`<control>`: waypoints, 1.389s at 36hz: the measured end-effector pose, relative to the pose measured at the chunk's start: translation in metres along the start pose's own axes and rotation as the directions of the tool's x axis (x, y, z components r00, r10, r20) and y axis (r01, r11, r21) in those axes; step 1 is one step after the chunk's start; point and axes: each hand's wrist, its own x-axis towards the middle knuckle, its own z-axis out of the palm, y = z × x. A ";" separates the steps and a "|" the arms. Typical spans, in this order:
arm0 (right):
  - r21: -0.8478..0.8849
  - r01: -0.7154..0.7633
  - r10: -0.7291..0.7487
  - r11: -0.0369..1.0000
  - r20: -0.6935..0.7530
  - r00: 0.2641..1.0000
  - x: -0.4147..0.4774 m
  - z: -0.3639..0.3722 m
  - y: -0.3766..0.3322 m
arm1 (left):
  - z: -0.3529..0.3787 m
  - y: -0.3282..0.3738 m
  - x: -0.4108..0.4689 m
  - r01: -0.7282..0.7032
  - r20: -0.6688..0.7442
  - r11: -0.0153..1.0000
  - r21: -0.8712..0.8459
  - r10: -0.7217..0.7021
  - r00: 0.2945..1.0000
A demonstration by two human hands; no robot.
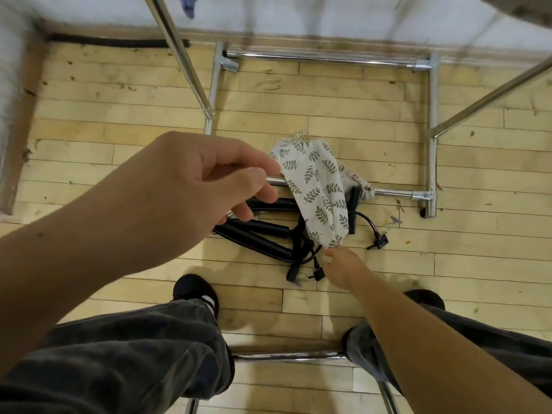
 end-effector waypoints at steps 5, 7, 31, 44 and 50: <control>-0.001 0.011 -0.011 1.000 -0.018 1.000 -0.004 -0.002 0.000 | 0.003 -0.001 0.001 0.020 0.003 1.000 0.004 -0.020 1.000; 0.010 0.033 -0.033 0.999 -0.026 0.999 -0.009 -0.003 0.001 | 0.004 0.001 0.002 0.025 0.005 1.000 0.003 -0.025 1.000; 0.103 0.075 -0.072 0.992 -0.035 0.997 0.002 0.002 0.003 | 0.005 0.000 0.006 0.043 0.052 0.999 0.003 -0.043 0.998; 0.299 0.242 -0.174 0.923 -0.237 0.956 -0.052 -0.016 -0.019 | 0.008 -0.010 0.008 0.093 0.244 0.975 0.203 -0.142 0.959; 0.367 0.365 -0.269 0.856 -0.287 0.919 -0.095 -0.026 -0.035 | 0.014 -0.031 0.009 0.148 0.335 0.909 0.390 -0.290 0.896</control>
